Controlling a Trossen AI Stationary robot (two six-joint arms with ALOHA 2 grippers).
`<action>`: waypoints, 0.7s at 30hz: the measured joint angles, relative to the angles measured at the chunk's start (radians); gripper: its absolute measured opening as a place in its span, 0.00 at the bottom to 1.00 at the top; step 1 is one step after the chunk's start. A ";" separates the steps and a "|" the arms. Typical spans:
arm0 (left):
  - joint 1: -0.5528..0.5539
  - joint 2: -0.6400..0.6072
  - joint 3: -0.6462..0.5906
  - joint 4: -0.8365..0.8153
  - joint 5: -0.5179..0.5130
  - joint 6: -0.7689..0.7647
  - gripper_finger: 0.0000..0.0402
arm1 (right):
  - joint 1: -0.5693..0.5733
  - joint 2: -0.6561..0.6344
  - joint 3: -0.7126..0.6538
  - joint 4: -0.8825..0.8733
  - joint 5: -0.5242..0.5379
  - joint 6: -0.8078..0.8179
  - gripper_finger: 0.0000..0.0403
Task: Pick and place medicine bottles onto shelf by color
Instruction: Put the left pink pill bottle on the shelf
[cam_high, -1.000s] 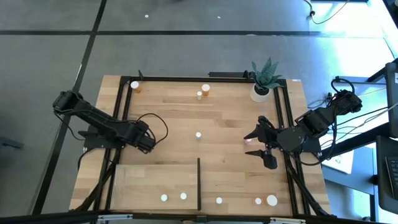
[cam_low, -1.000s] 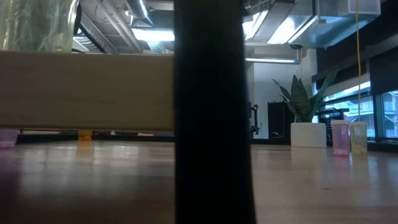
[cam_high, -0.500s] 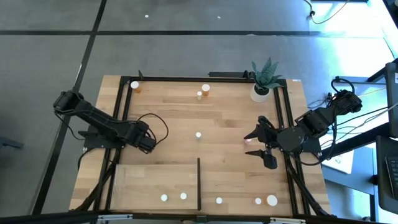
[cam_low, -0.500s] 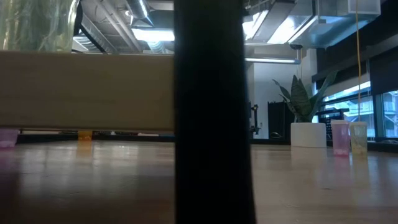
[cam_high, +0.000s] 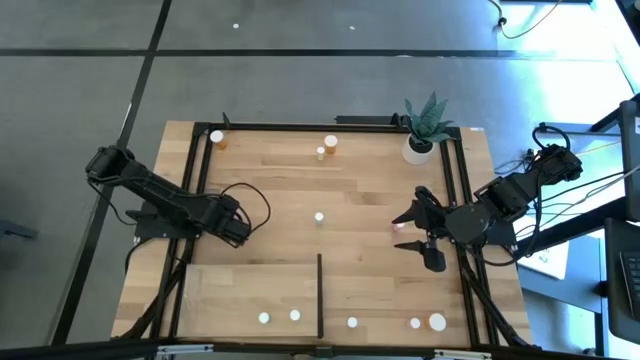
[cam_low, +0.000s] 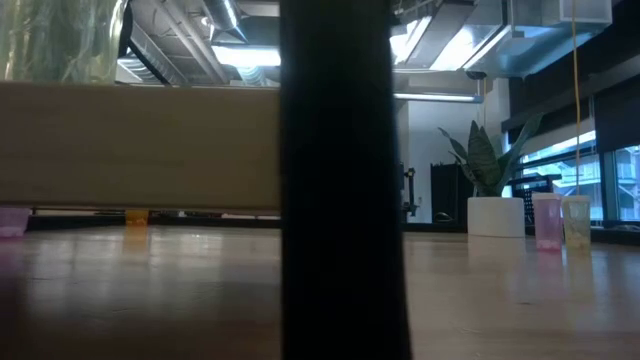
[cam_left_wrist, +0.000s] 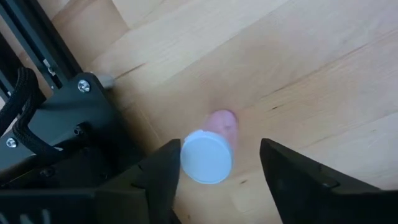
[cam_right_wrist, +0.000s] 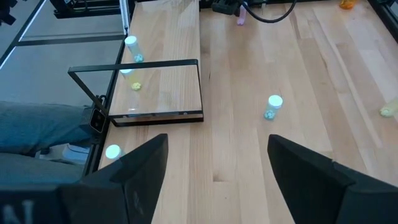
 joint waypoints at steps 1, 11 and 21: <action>0.000 0.000 0.000 0.000 0.000 0.000 0.51 | 0.000 0.000 0.000 0.000 0.000 0.000 0.69; 0.001 0.000 0.000 0.000 0.000 0.000 0.35 | 0.000 0.000 0.000 0.000 0.000 0.000 0.69; 0.001 0.000 0.000 -0.001 -0.005 0.016 0.24 | 0.000 0.000 0.000 0.000 0.000 0.000 0.69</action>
